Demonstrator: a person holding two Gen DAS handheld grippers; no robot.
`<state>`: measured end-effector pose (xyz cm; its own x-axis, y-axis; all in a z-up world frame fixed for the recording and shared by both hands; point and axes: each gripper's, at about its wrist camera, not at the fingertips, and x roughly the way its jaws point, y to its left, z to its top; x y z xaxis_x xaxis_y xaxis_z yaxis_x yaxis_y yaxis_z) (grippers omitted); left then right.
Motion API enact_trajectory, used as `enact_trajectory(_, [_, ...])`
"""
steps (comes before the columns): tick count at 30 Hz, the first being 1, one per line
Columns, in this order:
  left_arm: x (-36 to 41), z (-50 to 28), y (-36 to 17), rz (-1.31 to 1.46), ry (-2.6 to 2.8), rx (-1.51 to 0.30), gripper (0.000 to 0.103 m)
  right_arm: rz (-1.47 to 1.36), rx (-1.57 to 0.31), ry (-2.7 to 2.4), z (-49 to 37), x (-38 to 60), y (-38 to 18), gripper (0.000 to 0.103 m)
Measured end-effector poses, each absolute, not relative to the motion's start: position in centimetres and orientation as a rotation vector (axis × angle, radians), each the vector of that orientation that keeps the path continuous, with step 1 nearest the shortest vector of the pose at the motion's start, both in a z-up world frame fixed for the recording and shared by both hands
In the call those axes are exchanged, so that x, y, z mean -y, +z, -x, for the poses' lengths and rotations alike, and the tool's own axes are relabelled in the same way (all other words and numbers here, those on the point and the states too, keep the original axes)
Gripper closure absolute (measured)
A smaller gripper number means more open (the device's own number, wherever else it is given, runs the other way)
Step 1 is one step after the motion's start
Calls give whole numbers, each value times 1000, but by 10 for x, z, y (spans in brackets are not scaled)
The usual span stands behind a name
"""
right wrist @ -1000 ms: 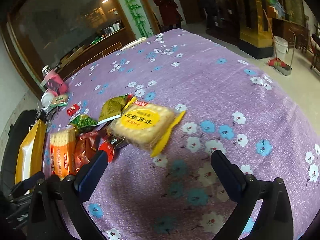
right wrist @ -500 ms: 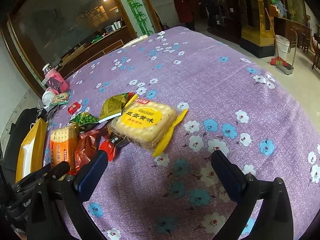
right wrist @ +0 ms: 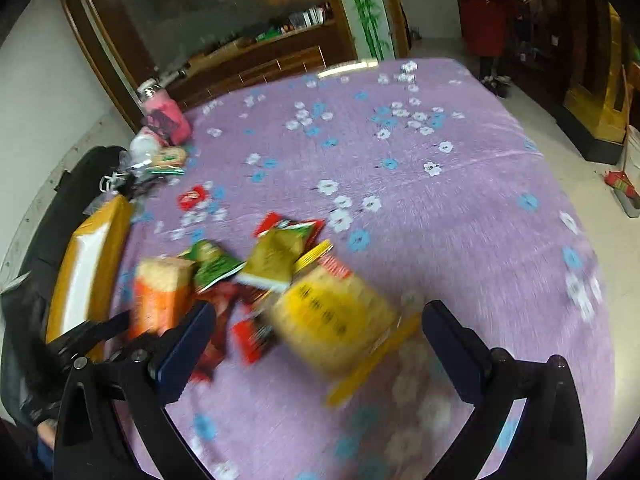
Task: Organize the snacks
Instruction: 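Grasp the orange cracker pack with left tool while right tool grasps yellow biscuit pack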
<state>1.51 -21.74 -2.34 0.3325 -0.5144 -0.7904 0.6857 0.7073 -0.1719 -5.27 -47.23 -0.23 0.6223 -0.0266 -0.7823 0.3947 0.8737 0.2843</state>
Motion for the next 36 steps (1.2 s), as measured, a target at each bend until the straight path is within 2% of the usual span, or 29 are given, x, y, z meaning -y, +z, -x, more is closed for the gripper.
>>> enact_trajectory(2, [217, -18, -26, -200, -781, -961, 21, -506, -905, -230, 40, 485, -20, 0])
enact_trajectory(5, [219, -20, -29, -199, -776, -965, 18, -591, -910, -168, 36, 496, -38, 0])
enact_trajectory(9, [226, -20, -31, -205, -776, -969, 16, -593, -901, -41, 41, 483, -35, 0])
enact_trajectory(15, [231, -23, -34, -209, -769, -971, 12, -386, -977, -15, 42, 436, -37, 2])
enact_trajectory(17, [230, -24, -35, -208, -768, -968, 10, -340, -990, -70, 39, 432, -41, 9])
enact_trajectory(21, [233, -21, -37, -219, -757, -949, 10, -309, -970, -139, 35, 430, -42, 10])
enact_trajectory(22, [234, -17, -36, -233, -749, -928, 10, -293, -969, -151, 34, 427, -42, 10])
enact_trajectory(25, [236, -7, -32, -269, -759, -874, 28, -244, -969, -181, 30, 422, -42, 11])
enact_trajectory(26, [236, -5, -30, -277, -760, -859, 38, -231, -966, -182, 29, 418, -42, 17])
enact_trajectory(27, [237, -1, -29, -295, -756, -837, 41, -226, -963, -180, 31, 417, -41, 20])
enact_trajectory(28, [238, 1, -29, -308, -749, -825, 44, -232, -958, -170, 31, 417, -40, 28])
enact_trajectory(29, [238, 1, -29, -314, -747, -821, 45, -241, -952, -162, 31, 417, -39, 34])
enact_trajectory(36, [235, -7, -28, -278, -753, -868, 47, -273, -947, -163, 35, 423, -38, 34])
